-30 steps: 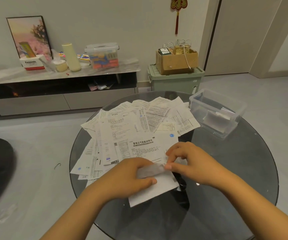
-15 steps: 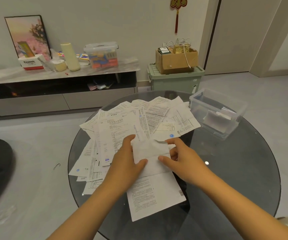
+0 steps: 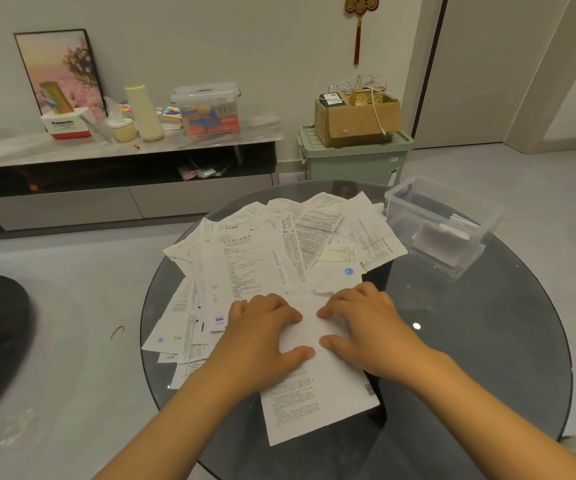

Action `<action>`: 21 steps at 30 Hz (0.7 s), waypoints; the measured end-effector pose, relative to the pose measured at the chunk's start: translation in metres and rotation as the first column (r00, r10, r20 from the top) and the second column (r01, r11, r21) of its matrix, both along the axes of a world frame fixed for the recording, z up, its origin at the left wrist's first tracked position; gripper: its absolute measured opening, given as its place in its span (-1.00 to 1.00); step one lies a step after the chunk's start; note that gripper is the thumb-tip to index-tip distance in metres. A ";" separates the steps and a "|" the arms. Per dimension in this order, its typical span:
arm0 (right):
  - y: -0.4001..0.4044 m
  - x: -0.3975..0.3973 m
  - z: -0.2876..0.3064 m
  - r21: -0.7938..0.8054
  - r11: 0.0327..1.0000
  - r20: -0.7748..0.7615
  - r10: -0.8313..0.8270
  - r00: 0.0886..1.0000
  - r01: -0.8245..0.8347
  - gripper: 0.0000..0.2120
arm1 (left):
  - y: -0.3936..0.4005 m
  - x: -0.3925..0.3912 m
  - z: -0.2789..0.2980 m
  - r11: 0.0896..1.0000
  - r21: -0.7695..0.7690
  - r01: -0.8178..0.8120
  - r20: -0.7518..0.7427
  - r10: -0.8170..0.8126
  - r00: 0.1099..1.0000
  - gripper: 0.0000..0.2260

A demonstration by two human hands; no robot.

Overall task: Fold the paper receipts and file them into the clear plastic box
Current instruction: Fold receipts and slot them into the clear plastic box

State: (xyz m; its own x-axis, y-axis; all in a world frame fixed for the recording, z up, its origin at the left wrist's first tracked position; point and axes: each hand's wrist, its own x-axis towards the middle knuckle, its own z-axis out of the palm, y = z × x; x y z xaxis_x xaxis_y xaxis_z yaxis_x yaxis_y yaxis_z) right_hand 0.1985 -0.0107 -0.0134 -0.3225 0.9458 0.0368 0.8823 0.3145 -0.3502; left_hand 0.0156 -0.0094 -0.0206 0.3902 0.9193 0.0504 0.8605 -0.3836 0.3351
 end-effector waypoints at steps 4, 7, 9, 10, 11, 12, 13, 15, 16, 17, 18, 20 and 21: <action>-0.001 0.005 0.000 -0.110 0.994 0.054 0.030 0.998 -0.024 -0.39 | 0.003 -0.003 0.001 0.999 0.001 0.032 -0.025 -0.032 0.999 -0.52; 0.000 0.007 0.002 -0.094 0.995 0.053 0.037 0.998 -0.031 -0.44 | 0.006 -0.005 0.002 0.998 -0.056 0.021 0.001 -0.021 1.000 -0.61; 0.005 0.009 0.001 -0.093 0.995 0.020 0.022 1.000 -0.020 -0.56 | 0.010 -0.008 0.003 0.996 -0.092 0.014 0.051 -0.009 0.999 -0.72; 0.008 0.010 0.000 -0.103 0.995 -0.013 -0.004 1.000 0.002 -0.64 | 0.011 -0.008 0.003 0.995 -0.101 0.008 0.080 0.000 0.997 -0.76; 0.011 0.011 -0.001 -0.111 0.993 -0.054 -0.037 0.998 0.031 -0.71 | 0.012 -0.008 0.005 0.995 -0.103 0.000 0.112 0.012 0.994 -0.76; 0.014 0.011 -0.002 -0.111 0.992 -0.090 -0.072 0.993 0.062 -0.76 | 0.012 -0.006 0.006 0.996 -0.094 -0.008 0.139 0.021 0.990 -0.72; 0.016 0.010 -0.003 -0.101 0.992 -0.116 -0.092 0.989 0.081 -0.78 | 0.013 -0.004 0.008 0.997 -0.076 -0.017 0.159 0.029 0.987 -0.70; 0.020 0.007 -0.003 -0.056 0.993 -0.140 -0.107 0.984 0.100 -0.77 | 0.014 -0.001 0.010 0.998 -0.036 -0.054 0.196 0.060 0.979 -0.76; 0.022 0.005 -0.004 -0.030 0.993 -0.150 -0.119 0.982 0.116 -0.77 | 0.015 0.000 0.010 0.997 -0.031 -0.075 0.217 0.080 0.973 -0.81; 0.023 0.003 -0.004 -0.002 0.991 -0.163 -0.135 0.977 0.137 -0.78 | 0.017 0.001 0.011 0.995 -0.036 -0.095 0.233 0.101 0.967 -0.83; 0.024 0.001 -0.006 0.022 0.987 -0.183 -0.155 0.971 0.161 -0.83 | 0.018 0.002 0.011 0.992 -0.047 -0.113 0.235 0.121 0.964 -0.81; 0.026 -0.002 -0.010 0.049 0.977 -0.224 -0.191 0.956 0.207 -0.88 | 0.021 0.005 0.007 0.988 -0.063 -0.137 0.216 0.148 0.965 -0.71; 0.026 -0.003 -0.012 0.057 0.974 -0.240 -0.200 0.950 0.220 -0.81 | 0.023 0.006 0.005 0.987 -0.070 -0.147 0.198 0.158 0.967 -0.66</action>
State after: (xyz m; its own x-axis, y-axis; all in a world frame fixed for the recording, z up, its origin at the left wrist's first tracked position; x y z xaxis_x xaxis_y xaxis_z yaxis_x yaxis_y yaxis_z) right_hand 0.1953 0.0155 -0.0255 -0.0902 0.9818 0.1671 0.8293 0.1669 -0.5334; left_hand 0.0219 0.0133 -0.0154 0.2316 0.9708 0.0628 0.8196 -0.2295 0.5250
